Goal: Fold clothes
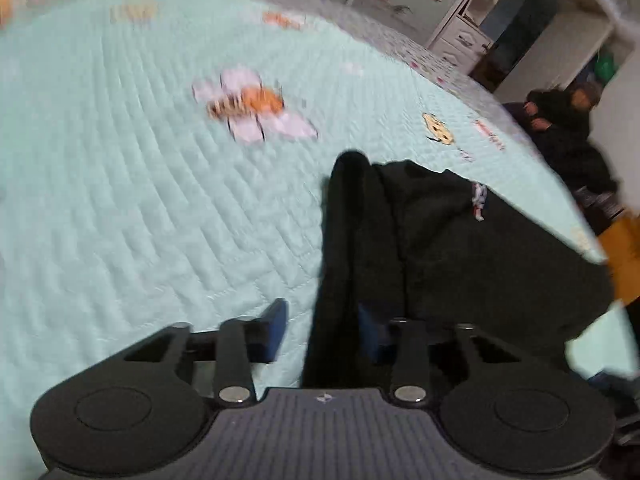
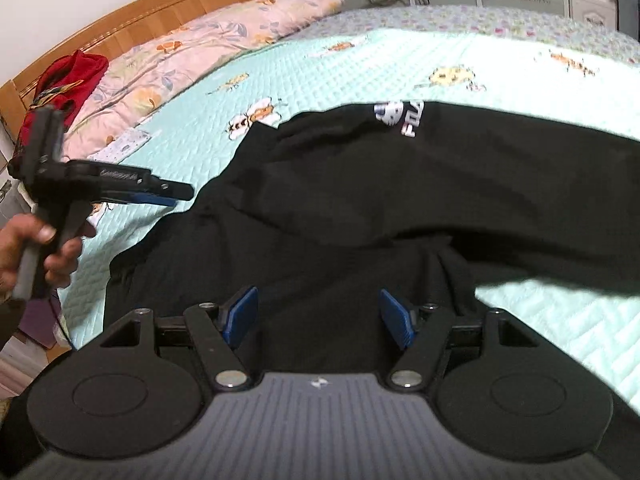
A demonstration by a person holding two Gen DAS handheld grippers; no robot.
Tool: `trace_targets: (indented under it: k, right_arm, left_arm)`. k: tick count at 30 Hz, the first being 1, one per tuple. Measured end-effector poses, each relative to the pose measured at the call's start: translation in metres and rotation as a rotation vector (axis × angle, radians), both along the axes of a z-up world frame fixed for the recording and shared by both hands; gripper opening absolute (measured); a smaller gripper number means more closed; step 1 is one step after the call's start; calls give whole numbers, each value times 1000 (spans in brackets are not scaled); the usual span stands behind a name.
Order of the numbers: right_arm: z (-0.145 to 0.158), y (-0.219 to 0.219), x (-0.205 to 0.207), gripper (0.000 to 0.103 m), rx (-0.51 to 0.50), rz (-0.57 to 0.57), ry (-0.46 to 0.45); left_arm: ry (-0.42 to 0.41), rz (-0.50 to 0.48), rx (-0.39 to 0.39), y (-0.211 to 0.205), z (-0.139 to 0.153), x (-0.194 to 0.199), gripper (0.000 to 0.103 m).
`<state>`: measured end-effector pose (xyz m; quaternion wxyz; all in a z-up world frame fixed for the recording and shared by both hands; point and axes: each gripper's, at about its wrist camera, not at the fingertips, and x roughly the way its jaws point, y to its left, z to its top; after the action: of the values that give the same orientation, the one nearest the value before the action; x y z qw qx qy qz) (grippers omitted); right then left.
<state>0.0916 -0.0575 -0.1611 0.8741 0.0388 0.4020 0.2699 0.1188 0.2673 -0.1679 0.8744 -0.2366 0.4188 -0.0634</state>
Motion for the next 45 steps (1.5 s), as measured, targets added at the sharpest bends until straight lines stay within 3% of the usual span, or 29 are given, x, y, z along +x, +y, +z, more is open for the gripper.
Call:
trace_targets:
  k: [5, 10, 12, 14, 15, 22, 35, 38, 41, 44, 45]
  right_arm:
    - [-5, -6, 1, 70, 3, -28, 40]
    - [-9, -13, 3, 70, 2, -50, 58]
    - [-9, -15, 2, 70, 1, -52, 57]
    - [-8, -16, 1, 70, -5, -56, 54]
    - [-8, -16, 1, 70, -6, -56, 55]
    - [-4, 7, 0, 70, -50, 17, 22]
    - [-9, -2, 5, 70, -57, -26, 55]
    - [-11, -2, 4, 70, -61, -26, 57]
    - [-11, -3, 4, 70, -63, -21, 59]
    - [-11, -4, 4, 70, -62, -25, 59]
    - [-11, -5, 4, 70, -61, -27, 60]
  left_arm:
    - [-7, -1, -212, 23, -20, 13, 40]
    - [2, -16, -334, 34, -36, 28, 37]
    - [12, -14, -388, 45, -41, 30, 28]
    - [29, -13, -404, 51, -47, 31, 12]
    - [36, -14, -410, 53, -49, 31, 9]
    - [22, -82, -369, 47, -47, 37, 10]
    - [15, -248, -314, 38, -39, 47, 34]
    - [8, -253, -326, 38, -40, 47, 36]
    - [5, -243, -347, 41, -43, 46, 35]
    - [5, -219, -271, 36, -39, 44, 12]
    - [3, -211, -239, 34, -37, 42, 10]
